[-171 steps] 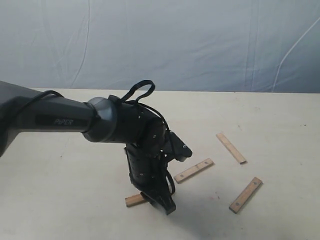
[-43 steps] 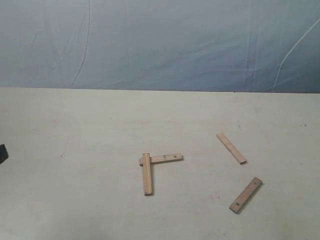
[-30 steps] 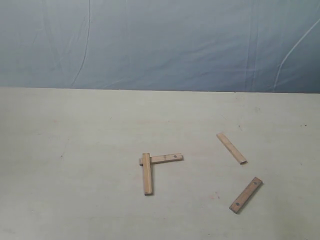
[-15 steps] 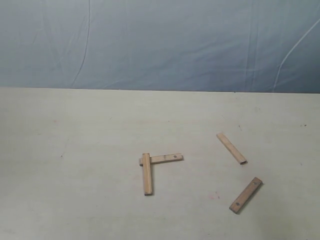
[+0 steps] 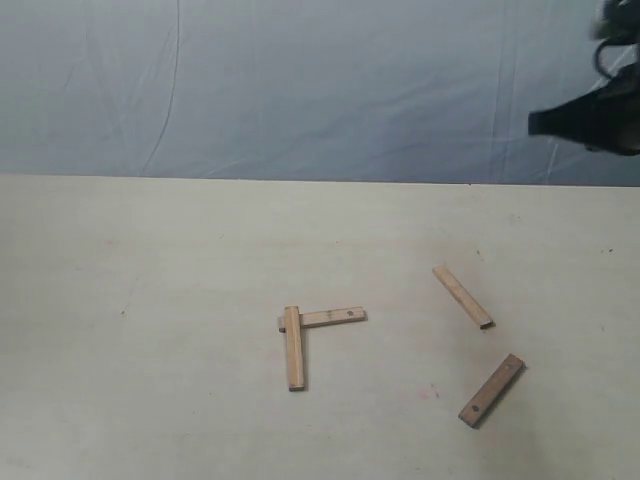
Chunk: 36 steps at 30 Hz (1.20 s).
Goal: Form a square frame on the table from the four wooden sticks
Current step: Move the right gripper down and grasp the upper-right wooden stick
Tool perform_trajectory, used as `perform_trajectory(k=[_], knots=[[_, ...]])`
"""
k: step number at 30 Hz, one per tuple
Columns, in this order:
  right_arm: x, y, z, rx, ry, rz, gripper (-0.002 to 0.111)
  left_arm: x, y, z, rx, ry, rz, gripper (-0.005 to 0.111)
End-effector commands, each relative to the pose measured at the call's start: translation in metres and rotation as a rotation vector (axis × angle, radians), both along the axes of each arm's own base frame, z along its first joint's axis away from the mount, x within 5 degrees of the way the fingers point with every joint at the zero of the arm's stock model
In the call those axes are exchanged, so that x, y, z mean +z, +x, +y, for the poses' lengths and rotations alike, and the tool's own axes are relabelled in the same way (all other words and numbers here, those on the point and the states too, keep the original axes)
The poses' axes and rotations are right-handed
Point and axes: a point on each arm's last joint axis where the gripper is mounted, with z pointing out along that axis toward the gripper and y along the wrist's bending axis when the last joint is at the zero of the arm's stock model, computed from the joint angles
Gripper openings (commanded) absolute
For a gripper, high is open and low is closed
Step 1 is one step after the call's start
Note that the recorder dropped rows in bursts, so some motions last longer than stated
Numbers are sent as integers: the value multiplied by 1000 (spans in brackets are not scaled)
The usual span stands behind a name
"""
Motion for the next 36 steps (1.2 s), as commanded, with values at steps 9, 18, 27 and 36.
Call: perform_trajectory(k=[9,18,27,36], knots=[[-96,50,62,192,-173,655,50,-7,-1,-1,-24,49,59,0],[-135,79,75,200,-135,749,50,-7,-1,-1,-24,49,59,0],[-165,86,77,225,-165,818,50,-7,-1,-1,-24,49,59,0],[-176,87,77,243,-177,830,50,-7,-1,-1,-24,49,59,0]])
